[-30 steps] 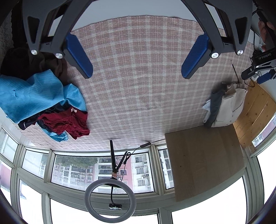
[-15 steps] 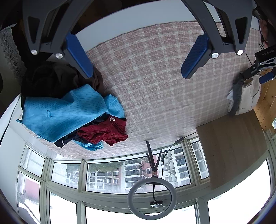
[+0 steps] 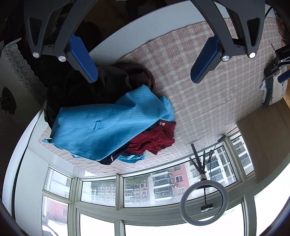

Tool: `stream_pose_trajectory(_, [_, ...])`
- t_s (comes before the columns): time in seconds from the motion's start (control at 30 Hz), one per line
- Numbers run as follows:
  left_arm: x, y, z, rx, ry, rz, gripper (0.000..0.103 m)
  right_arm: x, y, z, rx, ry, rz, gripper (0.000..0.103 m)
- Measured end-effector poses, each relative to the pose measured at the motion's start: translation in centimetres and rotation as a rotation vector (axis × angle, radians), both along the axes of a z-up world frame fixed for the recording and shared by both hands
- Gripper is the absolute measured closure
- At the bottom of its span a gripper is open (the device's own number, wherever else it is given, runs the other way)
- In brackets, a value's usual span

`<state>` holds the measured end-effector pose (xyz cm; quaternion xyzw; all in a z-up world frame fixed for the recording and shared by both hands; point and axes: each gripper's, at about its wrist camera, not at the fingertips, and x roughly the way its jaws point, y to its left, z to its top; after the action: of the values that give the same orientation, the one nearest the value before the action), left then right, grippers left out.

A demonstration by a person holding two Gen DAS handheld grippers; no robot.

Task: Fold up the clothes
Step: 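Move both tools toward the pile of clothes by the windows, then grasp the light-blue striped coat with the right gripper and lift it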

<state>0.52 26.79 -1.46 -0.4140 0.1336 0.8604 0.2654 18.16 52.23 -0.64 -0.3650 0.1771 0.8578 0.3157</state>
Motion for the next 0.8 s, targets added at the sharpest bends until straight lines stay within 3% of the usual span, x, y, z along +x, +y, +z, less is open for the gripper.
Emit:
stream_pose_trajectory(0.13, [0.1,4.0,0.4,-0.007,0.0,-0.007,0.001,3.9,6.9,-0.3,-0.025,0.039,-0.086,0.0])
stream_pose_trajectory(0.3, [0.1,8.9,0.9,-0.013,0.002,-0.018,0.001,6.0,14.2,-0.3,-0.019,0.085,-0.097,0.0])
stream_pose_trajectory(0.43, [-0.3,12.5,1.4,-0.003,-0.01,-0.029,0.001,5.0,19.1,-2.1,-0.069,0.079,-0.031,0.0])
stream_pose_trajectory(0.63, [-0.5,16.0,1.6,-0.011,-0.005,-0.025,0.001,1.7,22.4,-4.2,-0.079,0.014,0.076,0.001])
stream_pose_trajectory(0.7, [-0.6,16.6,1.4,-0.018,-0.008,-0.013,0.001,0.9,23.0,-4.8,-0.114,0.016,0.115,0.031])
stream_pose_trajectory(0.73, [-0.6,16.8,1.3,-0.02,-0.013,-0.004,0.001,0.7,23.3,-4.9,-0.125,0.026,0.131,0.073])
stream_pose_trajectory(0.77, [-0.8,16.8,1.2,-0.02,-0.018,0.005,0.001,0.5,23.6,-4.7,-0.154,0.058,0.162,0.094])
stream_pose_trajectory(0.8, [-0.9,16.8,1.1,-0.02,-0.022,0.015,0.001,0.4,24.0,-4.5,-0.196,0.105,0.201,0.096])
